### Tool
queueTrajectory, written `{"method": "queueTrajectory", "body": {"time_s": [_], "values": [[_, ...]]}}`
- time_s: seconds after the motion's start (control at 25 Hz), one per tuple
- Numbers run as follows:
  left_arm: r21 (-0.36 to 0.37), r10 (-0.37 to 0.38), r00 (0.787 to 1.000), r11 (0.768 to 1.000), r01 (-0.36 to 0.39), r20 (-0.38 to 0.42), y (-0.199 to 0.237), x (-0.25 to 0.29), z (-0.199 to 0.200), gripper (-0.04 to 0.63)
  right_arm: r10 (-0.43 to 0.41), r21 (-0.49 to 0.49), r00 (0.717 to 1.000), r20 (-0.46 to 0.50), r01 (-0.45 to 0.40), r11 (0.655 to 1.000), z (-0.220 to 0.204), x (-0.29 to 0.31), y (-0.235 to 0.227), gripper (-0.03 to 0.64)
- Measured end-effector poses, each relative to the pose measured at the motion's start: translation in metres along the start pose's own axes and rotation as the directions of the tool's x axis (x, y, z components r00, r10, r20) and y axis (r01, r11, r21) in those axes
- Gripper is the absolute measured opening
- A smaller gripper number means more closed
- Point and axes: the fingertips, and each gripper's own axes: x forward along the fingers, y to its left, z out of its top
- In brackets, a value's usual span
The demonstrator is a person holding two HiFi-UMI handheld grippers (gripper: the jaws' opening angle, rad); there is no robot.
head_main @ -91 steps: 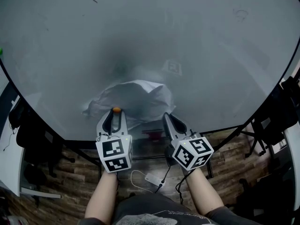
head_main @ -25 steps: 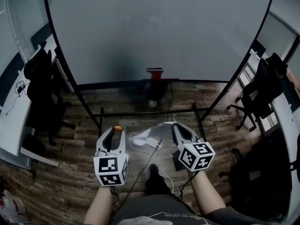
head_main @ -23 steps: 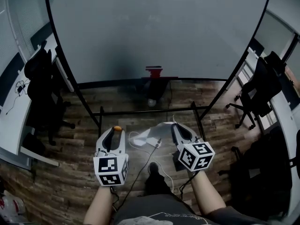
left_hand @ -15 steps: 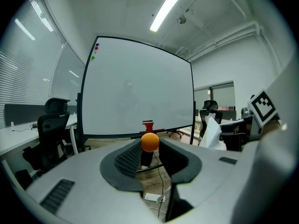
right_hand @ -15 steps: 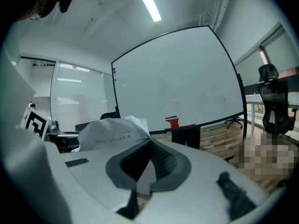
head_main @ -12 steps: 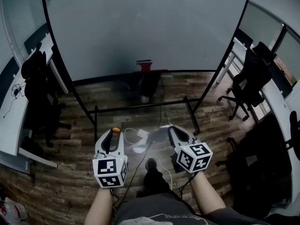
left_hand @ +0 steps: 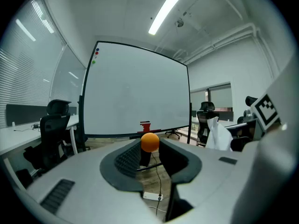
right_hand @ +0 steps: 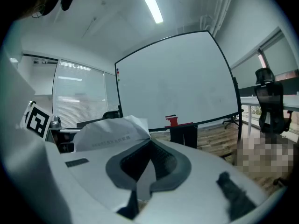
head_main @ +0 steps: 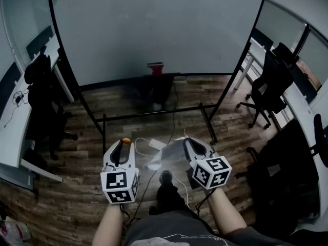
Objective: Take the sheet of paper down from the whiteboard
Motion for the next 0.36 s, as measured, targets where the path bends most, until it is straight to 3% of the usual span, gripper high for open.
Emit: {"method": "queueTrajectory", "body": {"time_s": [0.36], "values": [[-0.005, -0.021, 1.0, 1.0, 0.021, -0.015, -0.0066, -0.0041, -0.005, 0.124, -0.002, 0.005, 1.0, 0.017, 0.002, 1.0, 0.0037, -0.0029, 0.0002, 0.021]]}}
